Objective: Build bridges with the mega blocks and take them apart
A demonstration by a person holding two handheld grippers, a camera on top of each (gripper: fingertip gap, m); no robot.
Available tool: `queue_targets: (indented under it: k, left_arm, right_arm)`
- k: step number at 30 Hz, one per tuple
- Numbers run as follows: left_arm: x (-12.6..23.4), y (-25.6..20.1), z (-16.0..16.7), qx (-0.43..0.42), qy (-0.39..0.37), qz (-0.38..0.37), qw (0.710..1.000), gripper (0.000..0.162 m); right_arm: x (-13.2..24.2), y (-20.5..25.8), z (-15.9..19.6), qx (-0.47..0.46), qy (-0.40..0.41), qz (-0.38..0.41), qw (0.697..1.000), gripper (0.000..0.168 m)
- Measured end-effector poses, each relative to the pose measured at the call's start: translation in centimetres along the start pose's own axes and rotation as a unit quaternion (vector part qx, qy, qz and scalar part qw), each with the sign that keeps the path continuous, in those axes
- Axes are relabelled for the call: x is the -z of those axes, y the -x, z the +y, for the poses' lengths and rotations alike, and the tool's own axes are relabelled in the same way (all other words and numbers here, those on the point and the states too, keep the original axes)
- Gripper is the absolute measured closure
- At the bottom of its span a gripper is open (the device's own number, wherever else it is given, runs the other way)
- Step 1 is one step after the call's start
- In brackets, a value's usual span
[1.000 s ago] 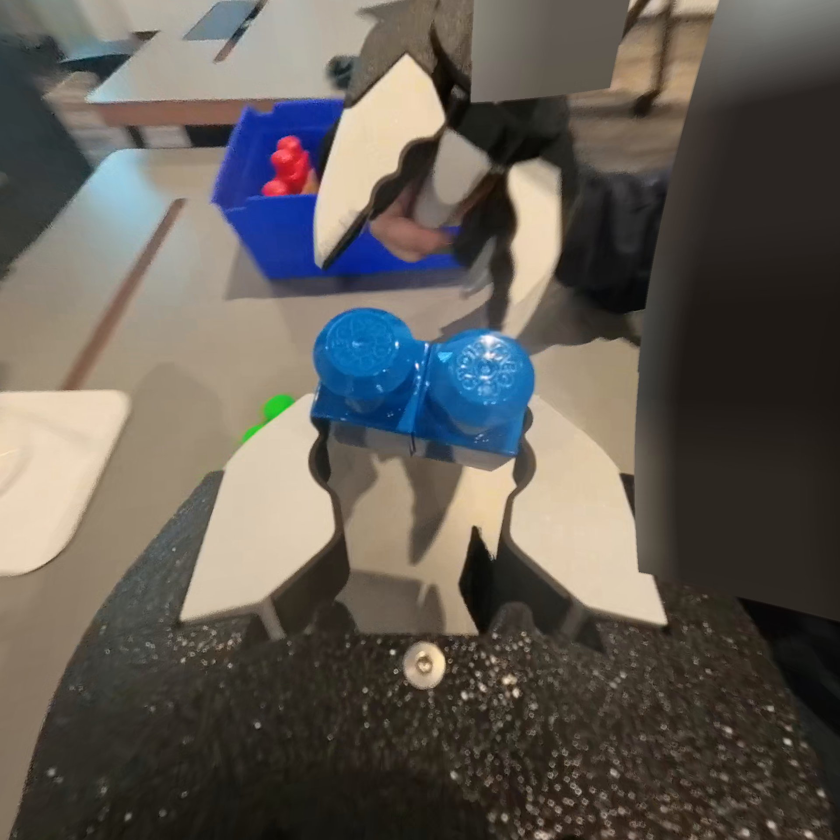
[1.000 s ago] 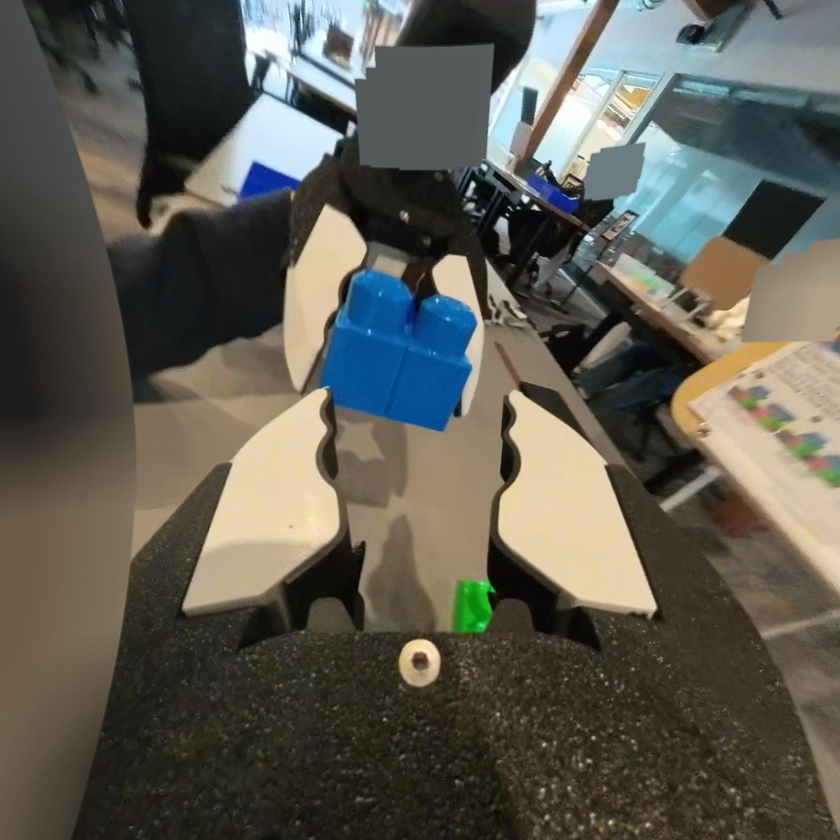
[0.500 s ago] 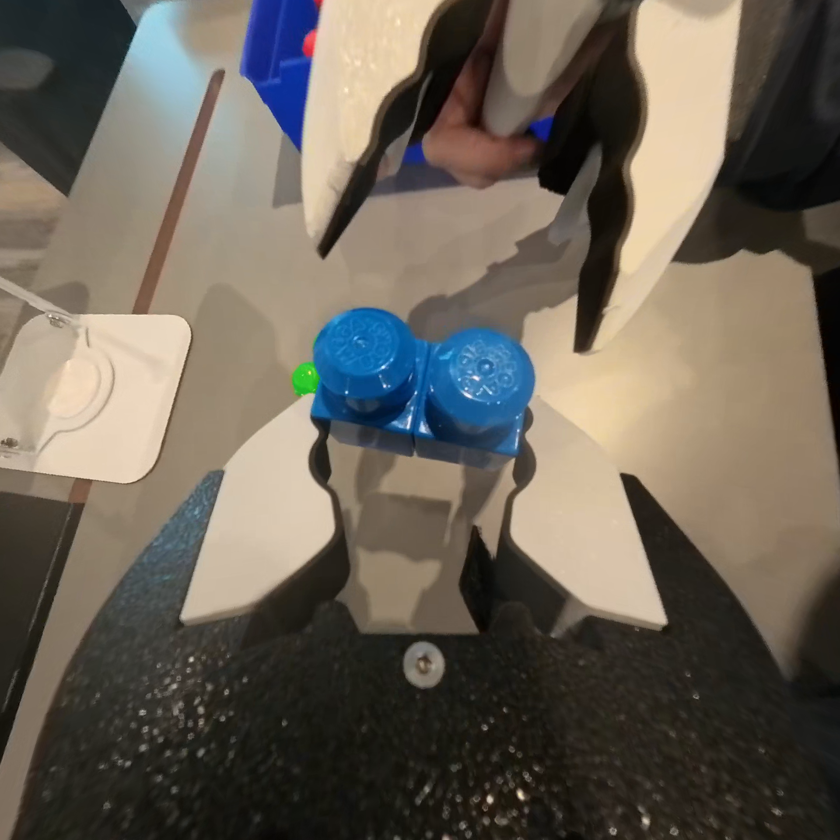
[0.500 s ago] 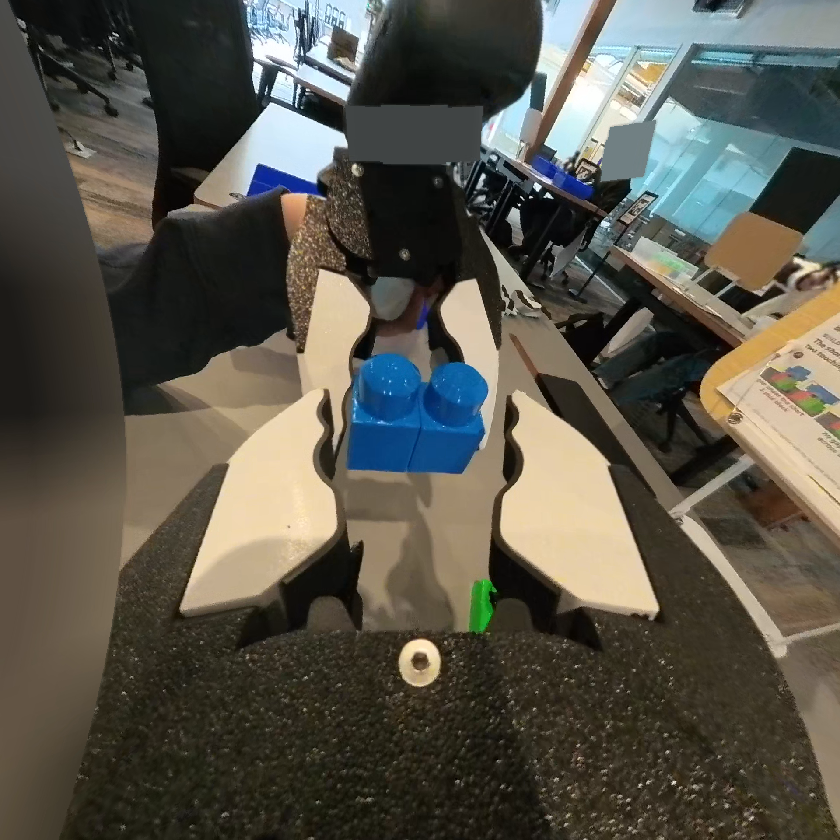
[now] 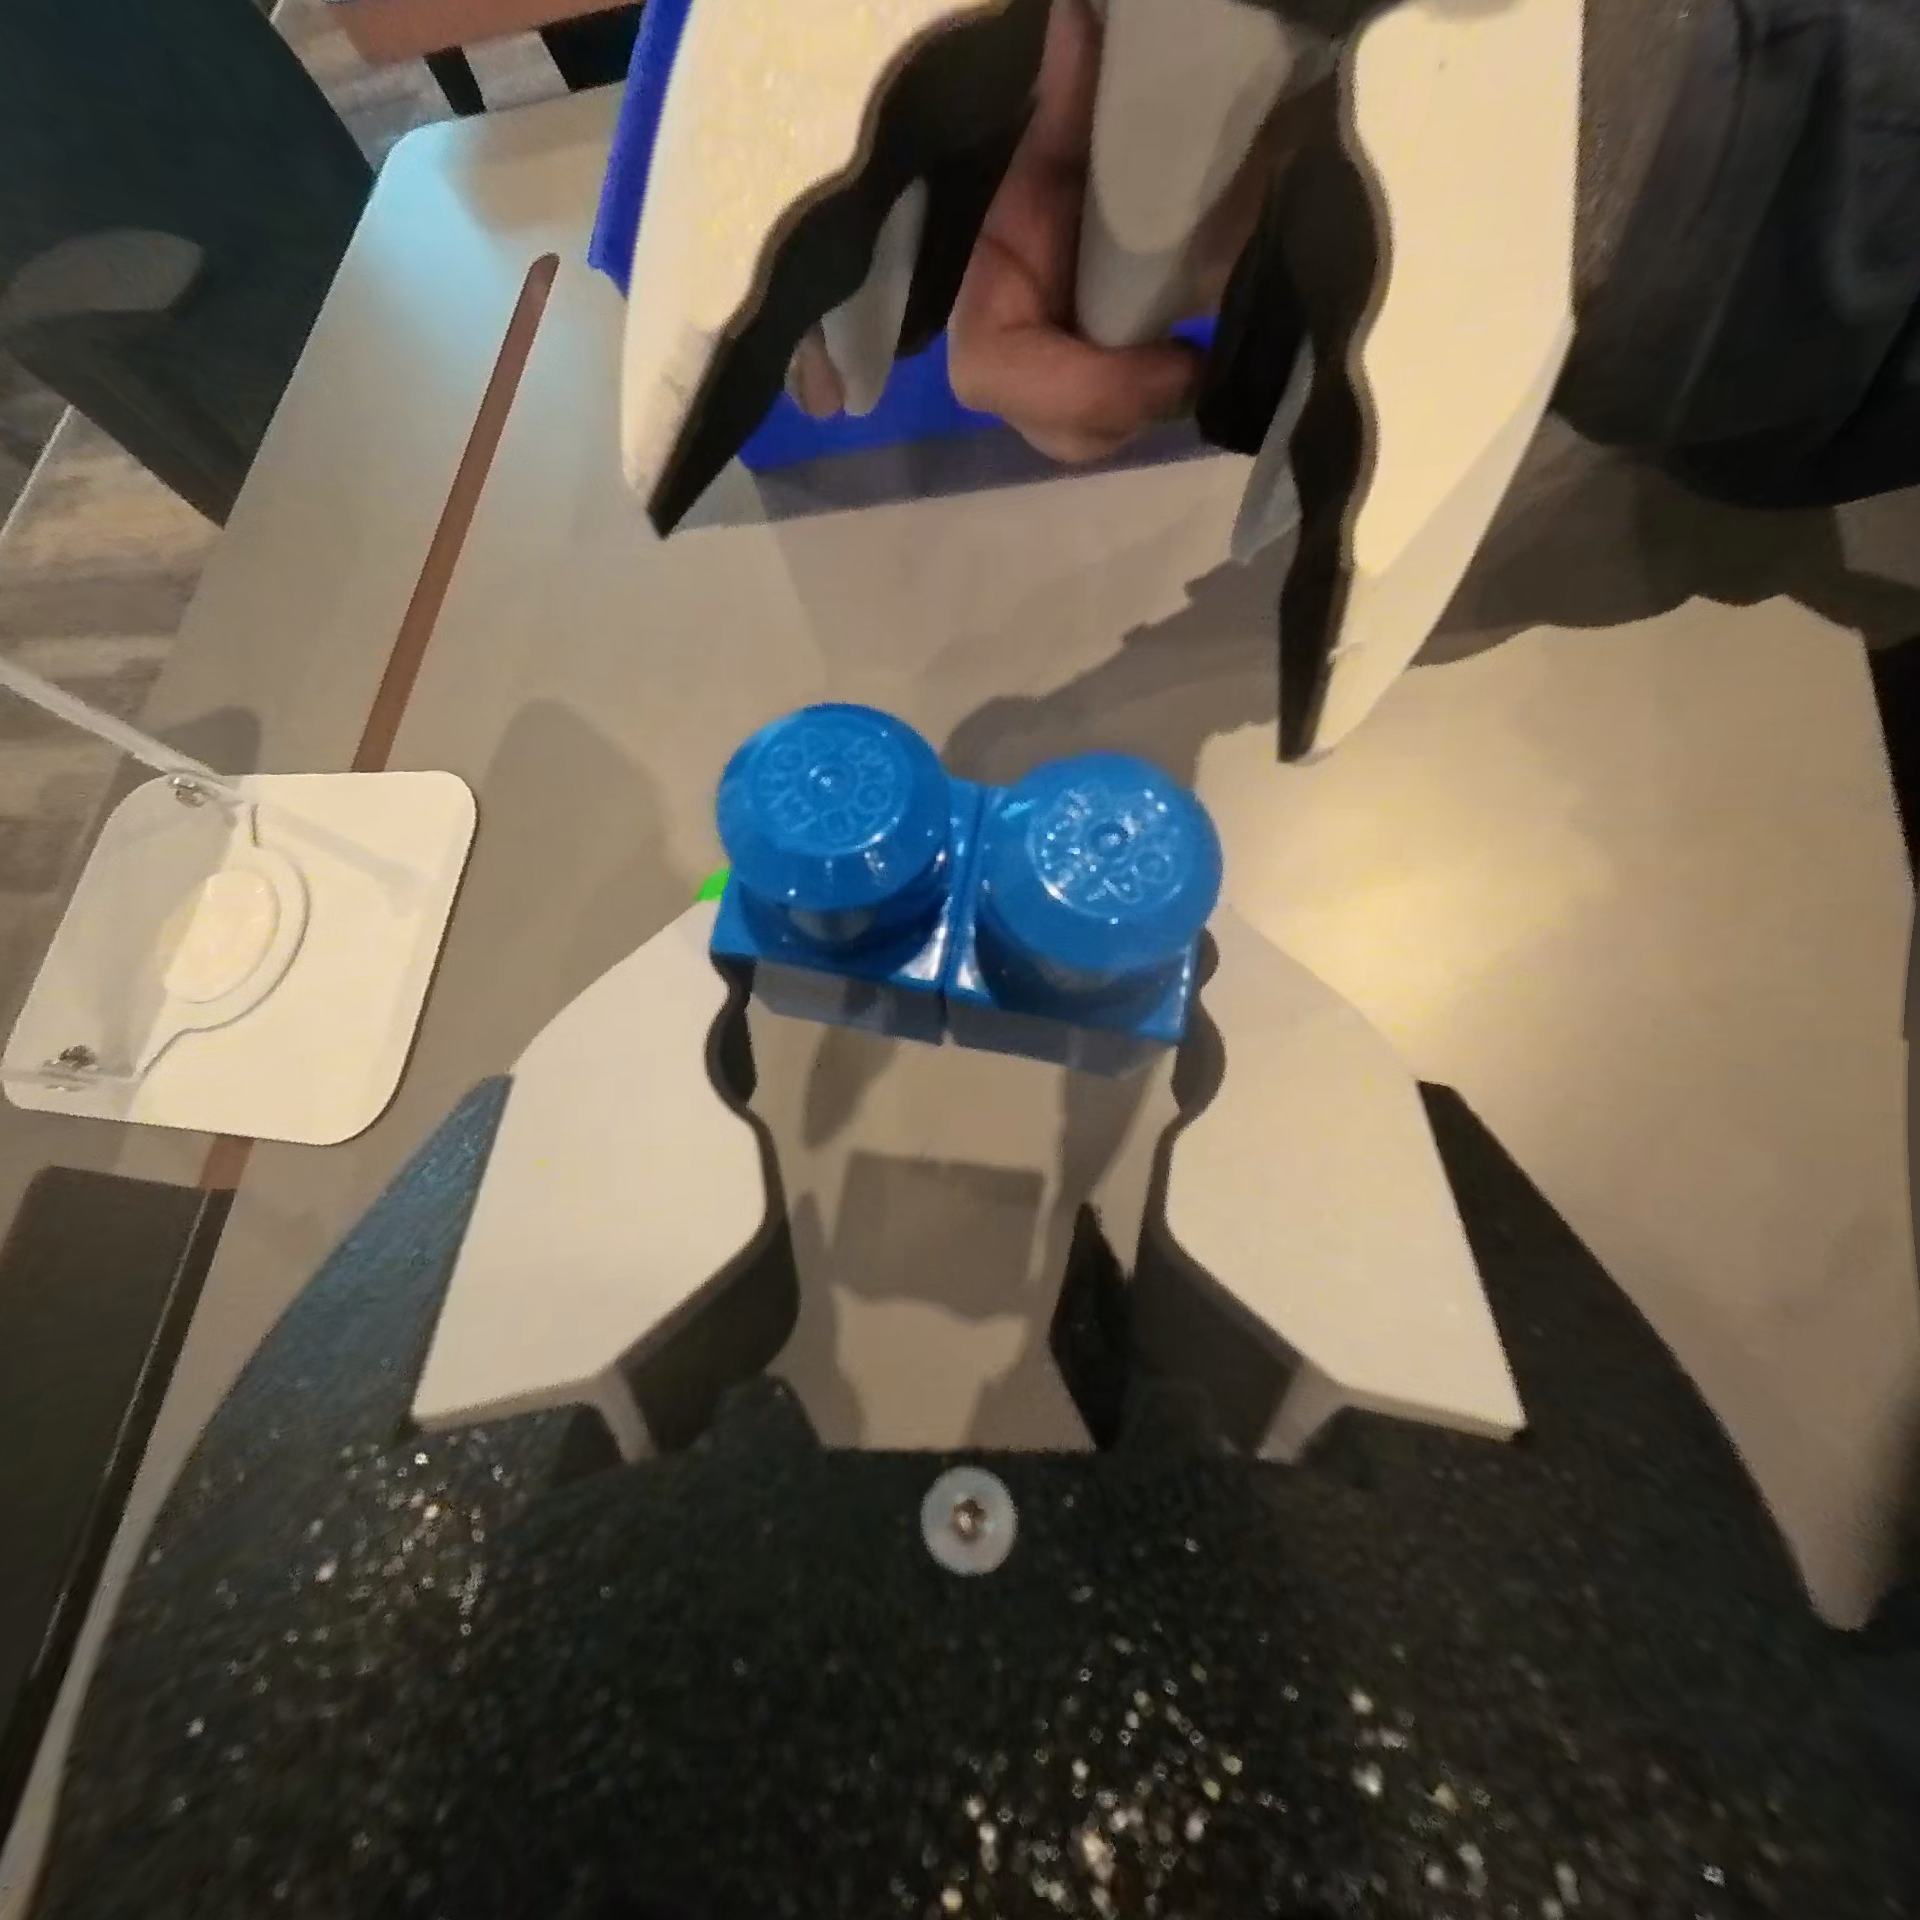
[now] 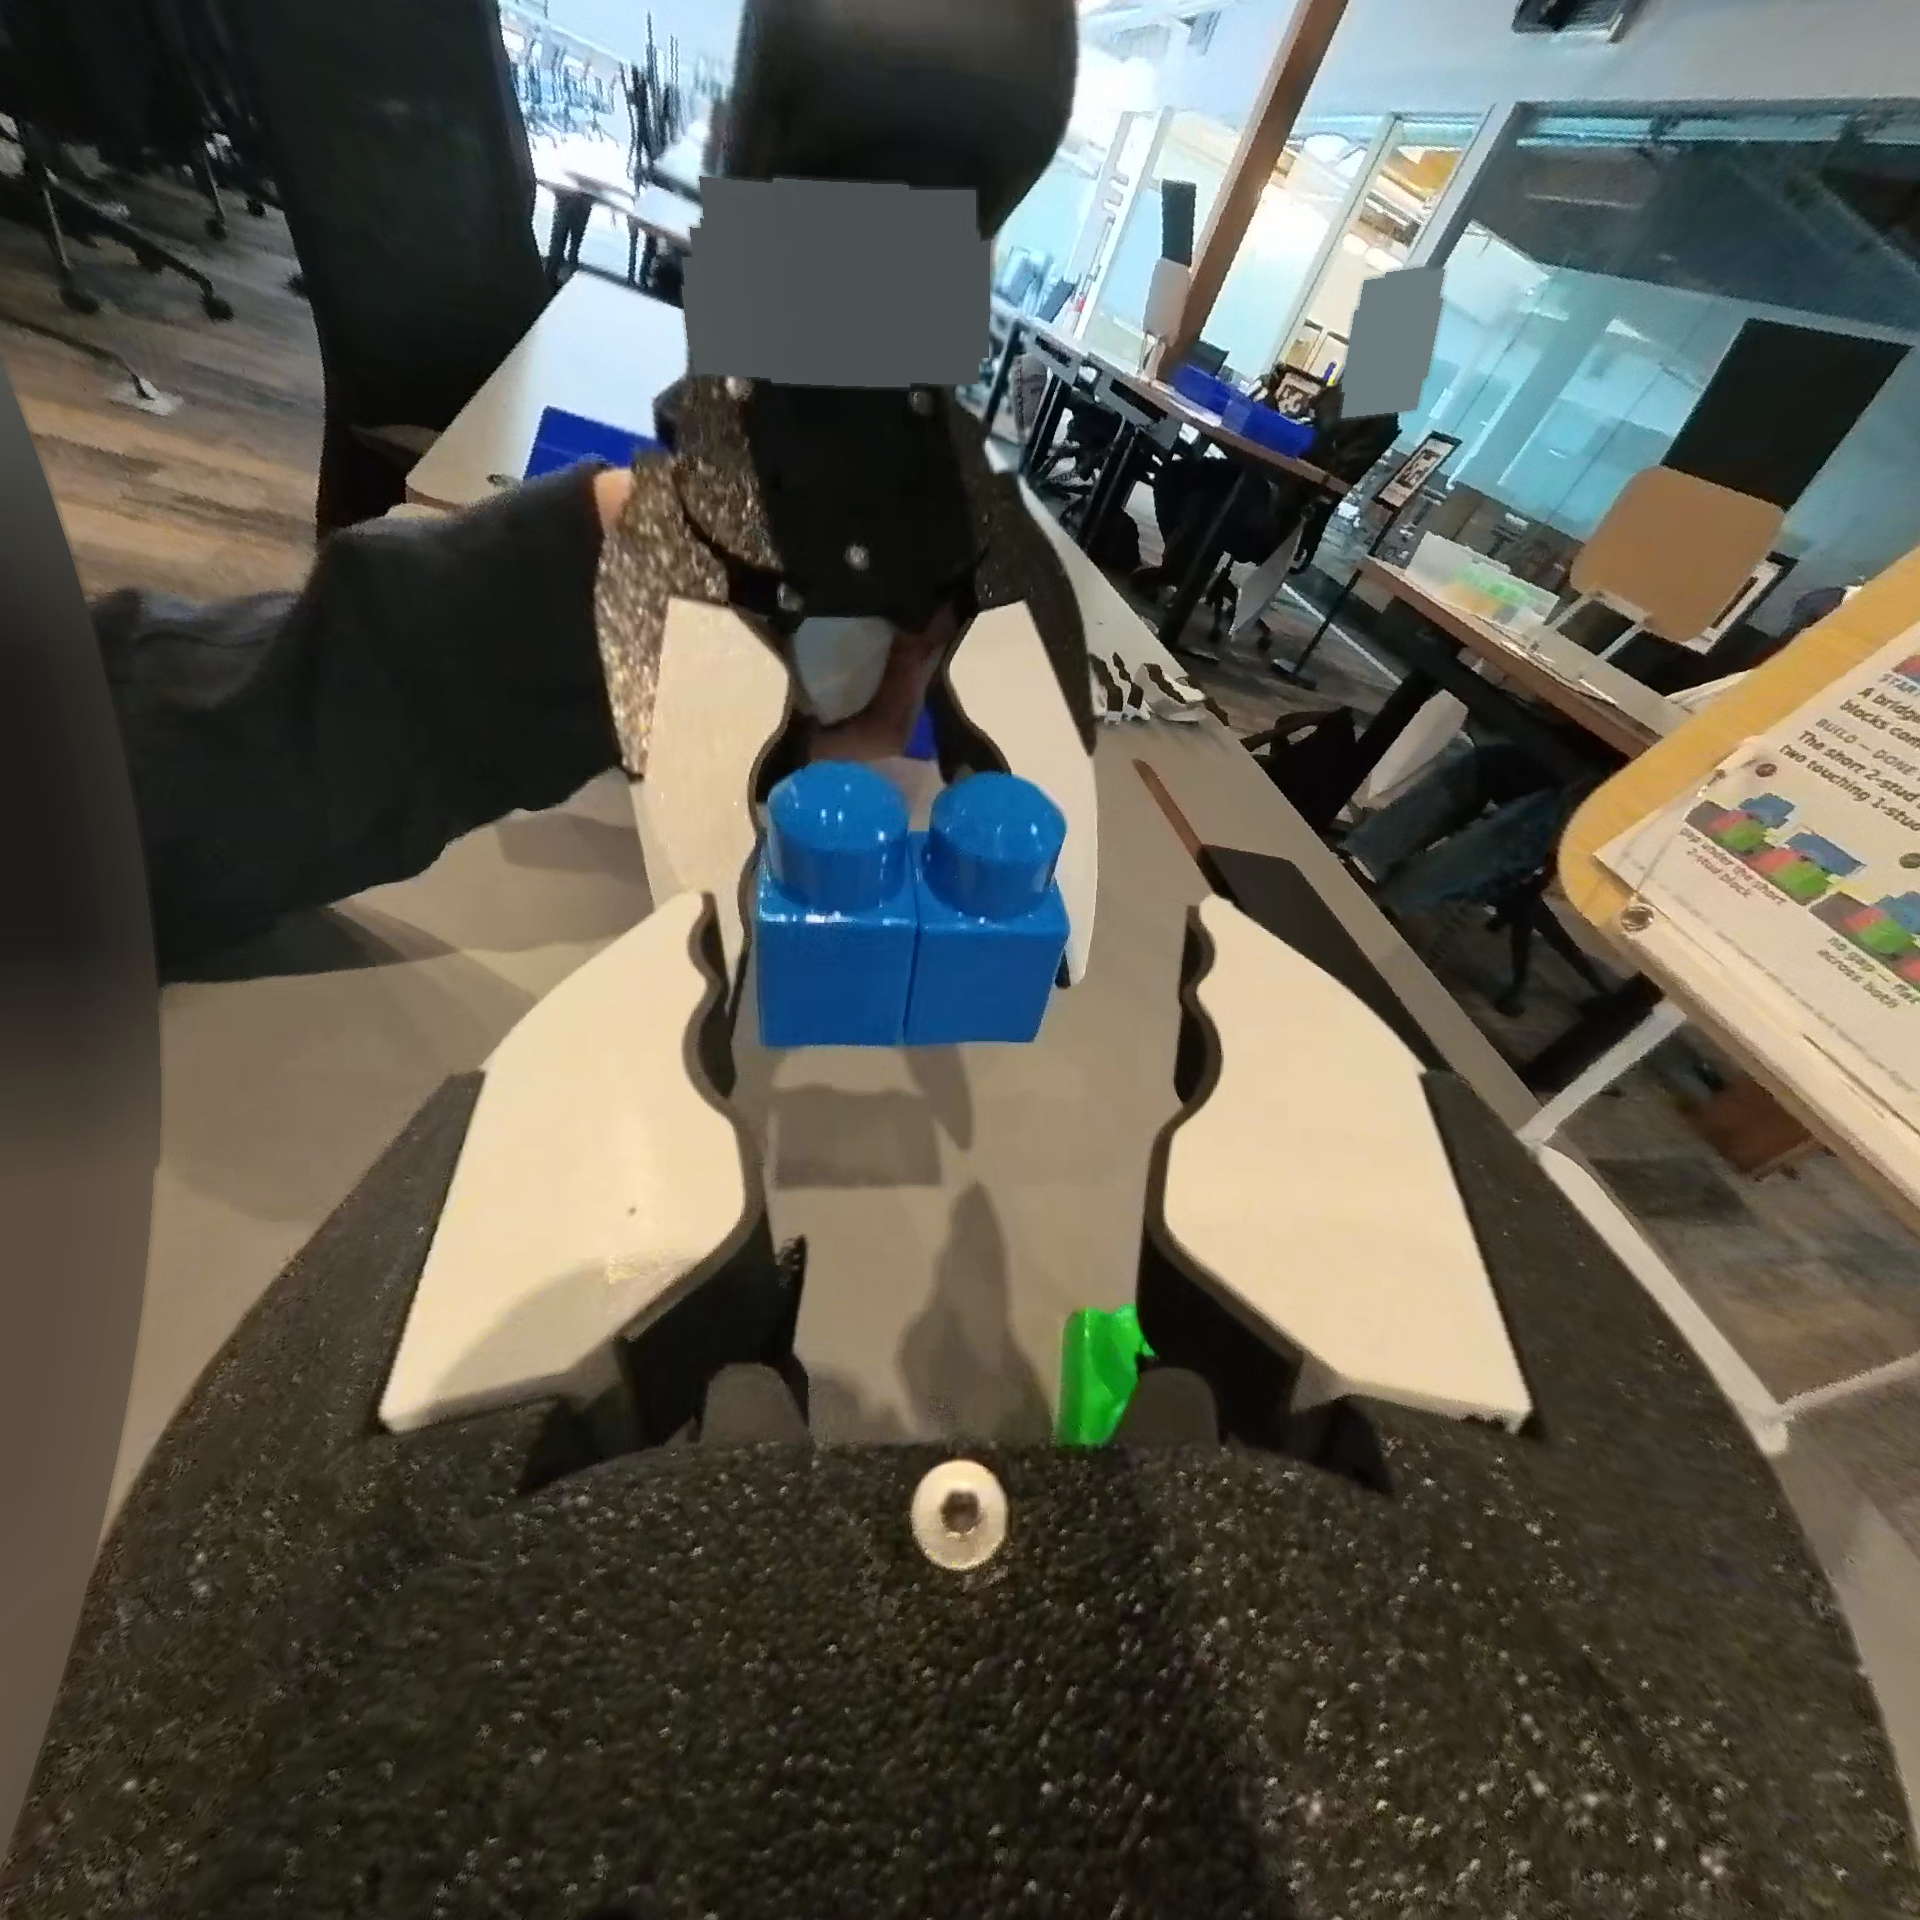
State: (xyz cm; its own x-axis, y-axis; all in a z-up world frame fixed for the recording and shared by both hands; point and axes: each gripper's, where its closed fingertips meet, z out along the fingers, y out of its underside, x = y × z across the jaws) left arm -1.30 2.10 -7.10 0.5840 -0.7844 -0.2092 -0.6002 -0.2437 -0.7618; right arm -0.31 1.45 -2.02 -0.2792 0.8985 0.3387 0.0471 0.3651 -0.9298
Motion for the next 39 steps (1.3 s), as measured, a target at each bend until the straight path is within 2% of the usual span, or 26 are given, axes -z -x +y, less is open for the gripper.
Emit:
queue_targets:
  k: [3,8,16,20,25,39]
  left_arm:
    - [0.3,-0.1,-0.3,0.005,-0.02,0.01,1.0,0.083]
    - [0.7,-0.2,-0.8,0.007,-0.034,0.01,0.999,0.083]
    - [0.7,-0.5,-1.5,0.005,-0.046,0.015,0.999,0.083]
    - [1.0,-0.5,-1.9,0.011,-0.058,0.019,0.998,0.083]
    - [1.0,-1.1,-2.3,0.008,-0.059,0.031,0.998,0.083]
    - [1.2,-1.5,-2.6,0.024,-0.043,0.026,0.998,0.083]
  right_arm:
    - [-0.4,0.4,0.7,0.014,0.022,-0.007,1.0,0.08]
    - [-1.2,0.7,0.6,-0.009,0.014,-0.008,1.0,0.079]
    - [-1.4,0.5,0.1,-0.083,-0.022,-0.026,0.996,0.09]
    - [-1.4,1.0,-0.5,-0.083,-0.044,-0.042,0.995,0.102]
    - [-1.3,1.3,-0.7,-0.077,-0.052,-0.05,0.994,0.097]
    - [-1.0,1.6,-1.2,-0.068,-0.059,-0.059,0.994,0.101]
